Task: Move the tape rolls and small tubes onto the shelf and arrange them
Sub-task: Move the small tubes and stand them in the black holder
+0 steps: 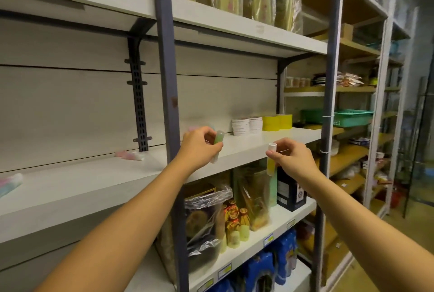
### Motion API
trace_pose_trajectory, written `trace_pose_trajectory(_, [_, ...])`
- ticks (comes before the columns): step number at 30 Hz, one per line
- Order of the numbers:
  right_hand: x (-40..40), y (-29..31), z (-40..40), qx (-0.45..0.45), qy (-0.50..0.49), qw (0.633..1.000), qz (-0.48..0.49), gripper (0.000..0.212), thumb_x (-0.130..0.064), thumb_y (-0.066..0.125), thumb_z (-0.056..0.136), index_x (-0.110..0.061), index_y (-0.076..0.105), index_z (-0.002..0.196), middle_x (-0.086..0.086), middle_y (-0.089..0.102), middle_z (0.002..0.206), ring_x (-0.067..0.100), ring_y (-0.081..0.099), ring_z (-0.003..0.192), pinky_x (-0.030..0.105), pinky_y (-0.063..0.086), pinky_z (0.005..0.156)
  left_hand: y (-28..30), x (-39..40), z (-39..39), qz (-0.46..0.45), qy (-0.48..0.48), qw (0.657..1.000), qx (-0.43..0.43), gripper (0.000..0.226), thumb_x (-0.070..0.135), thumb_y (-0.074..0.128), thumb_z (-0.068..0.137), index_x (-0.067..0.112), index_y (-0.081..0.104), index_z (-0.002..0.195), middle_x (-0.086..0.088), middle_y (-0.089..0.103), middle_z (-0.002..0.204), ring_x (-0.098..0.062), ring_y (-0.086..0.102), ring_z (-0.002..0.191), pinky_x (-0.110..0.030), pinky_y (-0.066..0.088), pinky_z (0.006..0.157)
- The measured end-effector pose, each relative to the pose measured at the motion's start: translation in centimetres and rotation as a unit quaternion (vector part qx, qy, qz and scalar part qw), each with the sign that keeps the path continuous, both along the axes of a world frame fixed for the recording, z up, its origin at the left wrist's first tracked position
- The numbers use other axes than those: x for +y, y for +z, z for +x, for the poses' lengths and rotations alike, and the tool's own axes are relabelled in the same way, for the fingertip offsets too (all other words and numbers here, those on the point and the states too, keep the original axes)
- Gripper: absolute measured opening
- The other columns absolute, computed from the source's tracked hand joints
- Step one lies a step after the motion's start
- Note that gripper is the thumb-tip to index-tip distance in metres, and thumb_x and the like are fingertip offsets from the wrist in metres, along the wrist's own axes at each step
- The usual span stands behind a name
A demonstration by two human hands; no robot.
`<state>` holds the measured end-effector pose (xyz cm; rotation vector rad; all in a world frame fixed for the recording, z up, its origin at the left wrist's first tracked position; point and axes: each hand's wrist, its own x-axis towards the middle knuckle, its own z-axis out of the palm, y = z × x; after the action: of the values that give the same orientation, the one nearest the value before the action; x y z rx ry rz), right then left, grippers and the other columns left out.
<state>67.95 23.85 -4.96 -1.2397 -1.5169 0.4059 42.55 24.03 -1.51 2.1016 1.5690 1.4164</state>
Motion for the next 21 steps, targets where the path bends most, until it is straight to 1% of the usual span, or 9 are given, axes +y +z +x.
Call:
trace_pose_trajectory(2, [1.5, 0.0, 0.7, -0.002, -0.005, 1.000, 0.005, 0.030, -0.036, 0.070, 0.089, -0.020, 0.063, 0.114, -0.003, 0.064, 0.104, 0.016, 0.063, 0.093, 0.020, 0.049, 0.062, -0.2, 2.3, 0.8, 0.002, 0.015, 1.000, -0.007, 0.023, 0.034, 0.076, 0.085, 0.028, 0.065, 0.104, -0.002, 0.064, 0.110, -0.020, 0.061, 0.101, -0.026, 0.055, 0.079])
trace_pose_trajectory(4, [3.3, 0.0, 1.3, -0.008, -0.007, 1.000, 0.013, 0.031, -0.036, 0.070, 0.089, -0.020, 0.063, 0.114, -0.003, 0.064, 0.104, 0.015, 0.063, 0.093, 0.022, 0.051, 0.066, -0.3, 4.2, 1.7, 0.000, 0.030, 0.999, -0.013, 0.019, 0.032, 0.076, 0.084, 0.030, 0.062, 0.096, 0.001, 0.066, 0.101, -0.023, 0.059, 0.107, -0.038, 0.055, 0.088])
trace_pose_trajectory(7, [6.4, 0.0, 1.9, -0.016, 0.000, 1.000, 0.019, 0.029, -0.036, 0.071, 0.089, -0.022, 0.063, 0.112, -0.005, 0.065, 0.102, 0.013, 0.063, 0.091, 0.023, 0.053, 0.070, 0.1, 6.8, 3.1, 0.007, 0.047, 0.999, -0.019, 0.018, 0.028, 0.074, 0.085, 0.026, 0.061, 0.097, 0.006, 0.065, 0.092, -0.020, 0.061, 0.099, -0.034, 0.054, 0.085])
trace_pose_trajectory(10, [10.1, 0.6, 2.2, -0.021, 0.014, 0.999, 0.020, 0.029, -0.036, 0.073, 0.087, -0.023, 0.063, 0.111, -0.006, 0.066, 0.099, 0.013, 0.065, 0.090, 0.029, 0.059, 0.074, 0.8, 9.6, 4.3, 0.008, 0.054, 0.998, -0.041, 0.020, 0.023, 0.071, 0.086, 0.021, 0.060, 0.103, 0.005, 0.064, 0.091, -0.018, 0.063, 0.092, -0.025, 0.053, 0.068])
trace_pose_trajectory(11, [11.3, 1.0, 2.1, -0.019, 0.018, 1.000, 0.018, 0.029, -0.036, 0.073, 0.086, -0.023, 0.064, 0.110, -0.006, 0.067, 0.098, 0.014, 0.066, 0.090, 0.033, 0.060, 0.077, 1.0, 10.5, 4.5, 0.008, 0.054, 0.997, -0.049, 0.019, 0.022, 0.071, 0.086, 0.021, 0.061, 0.101, 0.005, 0.064, 0.091, -0.019, 0.064, 0.091, -0.028, 0.056, 0.066])
trace_pose_trajectory(13, [13.6, 1.8, 1.8, -0.015, 0.028, 0.999, 0.017, 0.029, -0.034, 0.074, 0.086, -0.022, 0.064, 0.110, -0.005, 0.067, 0.097, 0.015, 0.067, 0.090, 0.038, 0.060, 0.080, 1.4, 12.5, 4.6, 0.004, 0.060, 0.996, -0.071, 0.017, 0.026, 0.071, 0.082, 0.027, 0.061, 0.096, 0.007, 0.065, 0.089, -0.019, 0.066, 0.089, -0.040, 0.061, 0.071])
trace_pose_trajectory(14, [14.7, 2.2, 1.7, -0.012, 0.034, 0.999, 0.021, 0.028, -0.032, 0.074, 0.087, -0.022, 0.064, 0.111, -0.004, 0.068, 0.097, 0.015, 0.067, 0.091, 0.038, 0.060, 0.082, 1.6, 13.4, 4.6, 0.004, 0.070, 0.994, -0.082, 0.016, 0.029, 0.071, 0.079, 0.029, 0.061, 0.092, 0.009, 0.066, 0.088, -0.018, 0.067, 0.087, -0.043, 0.062, 0.072])
trace_pose_trajectory(18, [18.2, 3.0, 0.3, 0.001, 0.074, 0.997, 0.036, 0.024, -0.025, 0.074, 0.087, -0.020, 0.065, 0.109, -0.002, 0.069, 0.096, 0.014, 0.067, 0.091, 0.030, 0.057, 0.081, 2.1, 16.5, 4.1, 0.031, 0.121, 0.988, -0.096, 0.014, 0.028, 0.068, 0.081, 0.027, 0.063, 0.094, 0.009, 0.068, 0.086, -0.017, 0.065, 0.089, -0.037, 0.057, 0.081])
trace_pose_trajectory(21, [20.5, 2.7, -0.9, 0.002, 0.097, 0.995, 0.036, 0.020, -0.022, 0.074, 0.088, -0.019, 0.066, 0.107, -0.003, 0.069, 0.097, 0.013, 0.065, 0.091, 0.022, 0.050, 0.073, 2.6, 18.5, 3.6, 0.031, 0.137, 0.983, -0.117, 0.014, 0.024, 0.066, 0.085, 0.020, 0.065, 0.099, 0.005, 0.069, 0.089, -0.018, 0.065, 0.089, -0.031, 0.053, 0.076])
